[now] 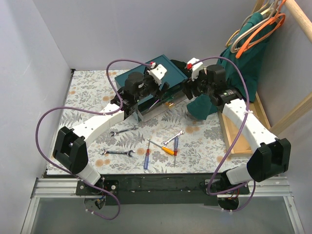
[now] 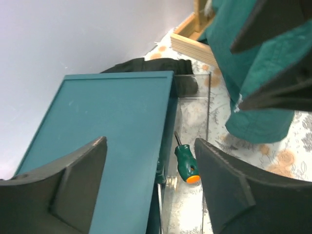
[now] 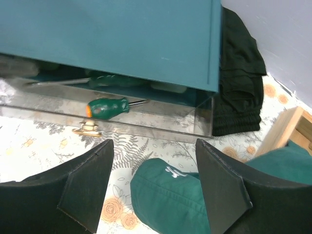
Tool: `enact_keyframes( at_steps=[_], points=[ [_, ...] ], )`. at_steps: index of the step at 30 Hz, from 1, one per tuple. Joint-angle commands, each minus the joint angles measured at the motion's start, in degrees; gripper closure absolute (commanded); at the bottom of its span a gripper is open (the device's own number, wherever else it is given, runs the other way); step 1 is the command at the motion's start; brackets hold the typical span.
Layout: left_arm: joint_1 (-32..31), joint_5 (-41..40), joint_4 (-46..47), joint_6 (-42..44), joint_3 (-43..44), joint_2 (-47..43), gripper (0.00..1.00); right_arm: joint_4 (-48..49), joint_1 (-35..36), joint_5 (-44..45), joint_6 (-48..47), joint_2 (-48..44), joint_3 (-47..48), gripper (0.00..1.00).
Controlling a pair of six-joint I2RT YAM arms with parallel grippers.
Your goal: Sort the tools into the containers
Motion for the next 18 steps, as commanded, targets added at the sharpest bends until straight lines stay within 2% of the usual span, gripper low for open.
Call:
enact_keyframes(
  at_steps=[1,2,3,4,9,10,18],
  points=[
    [0.9,-7.0,-0.6,-2.5,3.6,-4.3,0.24,-0.4,-0.1,-12.3,-3.9,-0.4,2.3,0.24],
    [1.3,-10.8,-0.3,-4.8,4.2,-4.8,0.15,-1.8,0.0,-17.2,-6.1,-0.2,2.7,0.24],
    [1.9,-16.7,0.0,-5.8,4.3,-5.5,0.11,-5.1,1.3,-20.9,-11.0,0.2,3.1,0.24],
    [4.1,-18.6,-1.0,-7.1,4.7,-5.8,0.09,-6.4,2.5,-24.2,-13.0,1.1,3.4,0.24],
    [14.9,-19.1,-9.8,-16.2,3.9,-7.6,0.08,-20.4,13.0,-30.5,-31.9,6.8,6.3,0.24],
    [17.3,-19.2,-11.9,-16.6,3.5,-8.2,0.07,-22.3,14.4,-30.9,-38.4,9.1,6.8,0.24],
    [20.0,-23.1,-11.4,-15.9,-5.9,-14.0,0.04,-39.9,23.1,-33.5,-63.7,22.4,17.8,0.27]
  ],
)
